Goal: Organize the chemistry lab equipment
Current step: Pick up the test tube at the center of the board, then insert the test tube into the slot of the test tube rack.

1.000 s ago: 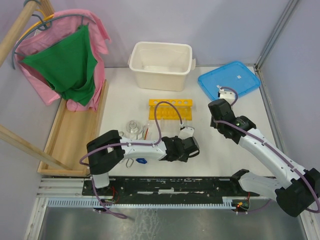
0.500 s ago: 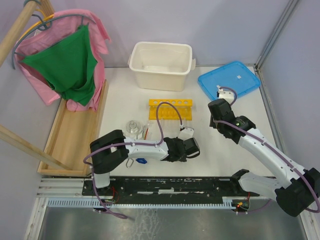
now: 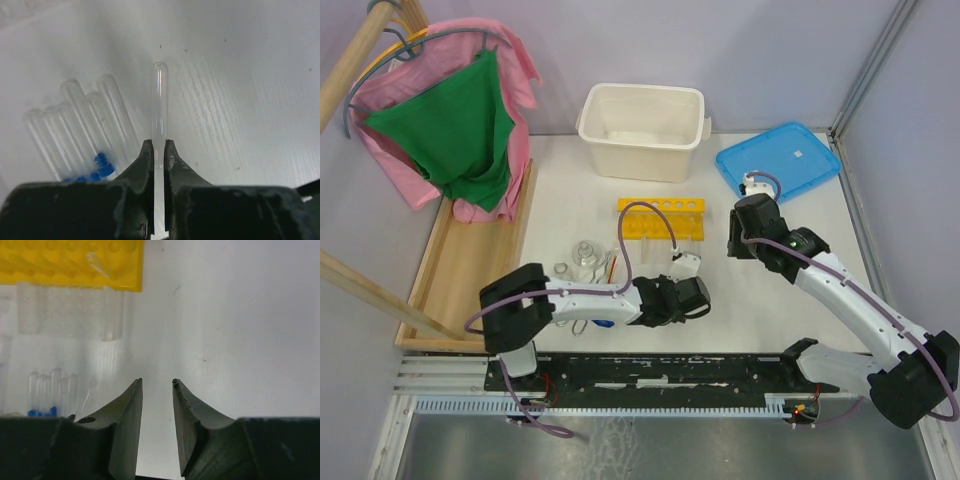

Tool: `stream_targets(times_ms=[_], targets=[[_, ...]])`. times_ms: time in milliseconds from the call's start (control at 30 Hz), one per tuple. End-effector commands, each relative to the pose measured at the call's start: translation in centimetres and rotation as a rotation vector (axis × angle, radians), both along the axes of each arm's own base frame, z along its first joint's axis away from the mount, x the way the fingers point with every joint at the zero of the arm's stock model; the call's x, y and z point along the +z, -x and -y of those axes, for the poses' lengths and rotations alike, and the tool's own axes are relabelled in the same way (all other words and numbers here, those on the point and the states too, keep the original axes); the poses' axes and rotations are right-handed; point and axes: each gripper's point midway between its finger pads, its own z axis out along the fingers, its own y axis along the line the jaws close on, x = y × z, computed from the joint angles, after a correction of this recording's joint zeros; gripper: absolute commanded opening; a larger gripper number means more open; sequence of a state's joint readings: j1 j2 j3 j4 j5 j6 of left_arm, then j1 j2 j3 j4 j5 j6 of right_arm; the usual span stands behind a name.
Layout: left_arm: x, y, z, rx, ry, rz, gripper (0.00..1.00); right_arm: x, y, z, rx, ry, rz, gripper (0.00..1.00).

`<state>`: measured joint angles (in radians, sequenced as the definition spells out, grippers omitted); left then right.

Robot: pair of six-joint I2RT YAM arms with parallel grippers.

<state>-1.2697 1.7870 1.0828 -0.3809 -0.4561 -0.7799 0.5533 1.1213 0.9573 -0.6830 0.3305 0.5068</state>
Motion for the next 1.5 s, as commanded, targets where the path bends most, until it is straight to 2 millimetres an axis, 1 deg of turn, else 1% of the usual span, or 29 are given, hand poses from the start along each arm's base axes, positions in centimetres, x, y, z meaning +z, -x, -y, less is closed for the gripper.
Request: stream_targets(times_ms=[0, 100, 133, 233, 367, 467, 533, 667, 967, 1133, 1300, 1467], targets=[[7.7, -1.5, -0.8, -0.003, 0.104, 0.207, 0.03, 4.3, 0.0, -4.6, 0.181, -0.198, 0.043, 0.39], [11.4, -1.7, -1.9, -0.015, 0.188, 0.307, 0.03, 6.1, 0.8, -6.9, 0.285, -0.305, 0.047, 0.39], [11.9, -1.5, -2.4, -0.029, 0.213, 0.330, 0.03, 6.6, 1.2, -7.9, 0.329, -0.342, 0.039, 0.39], [14.4, -1.0, -3.3, -0.061, 0.312, 0.400, 0.03, 8.1, 2.7, -10.9, 0.480, -0.470, -0.012, 0.38], [15.8, -0.4, -4.4, -0.091, 0.354, 0.463, 0.03, 9.9, 4.5, -13.6, 0.621, -0.612, -0.053, 0.37], [16.1, 0.2, -4.2, -0.131, 0.339, 0.487, 0.03, 10.5, 5.8, -15.2, 0.719, -0.696, -0.113, 0.37], [16.3, 0.6, -3.8, -0.155, 0.323, 0.506, 0.03, 10.4, 6.6, -16.0, 0.766, -0.728, -0.151, 0.38], [17.1, 1.0, -3.5, -0.155, 0.314, 0.543, 0.03, 9.6, 6.7, -16.1, 0.757, -0.711, -0.169, 0.38], [18.2, 0.5, -4.8, -0.103, 0.317, 0.584, 0.03, 8.8, 7.1, -16.1, 0.754, -0.702, -0.195, 0.38], [18.6, 0.6, -5.2, -0.089, 0.340, 0.585, 0.03, 8.6, 7.2, -16.2, 0.757, -0.704, -0.199, 0.38], [19.0, 0.7, -5.2, -0.089, 0.362, 0.583, 0.03, 8.5, 7.0, -16.4, 0.758, -0.705, -0.192, 0.39], [18.9, 0.9, -5.0, -0.096, 0.365, 0.582, 0.03, 8.4, 6.7, -16.8, 0.764, -0.714, -0.197, 0.39]])
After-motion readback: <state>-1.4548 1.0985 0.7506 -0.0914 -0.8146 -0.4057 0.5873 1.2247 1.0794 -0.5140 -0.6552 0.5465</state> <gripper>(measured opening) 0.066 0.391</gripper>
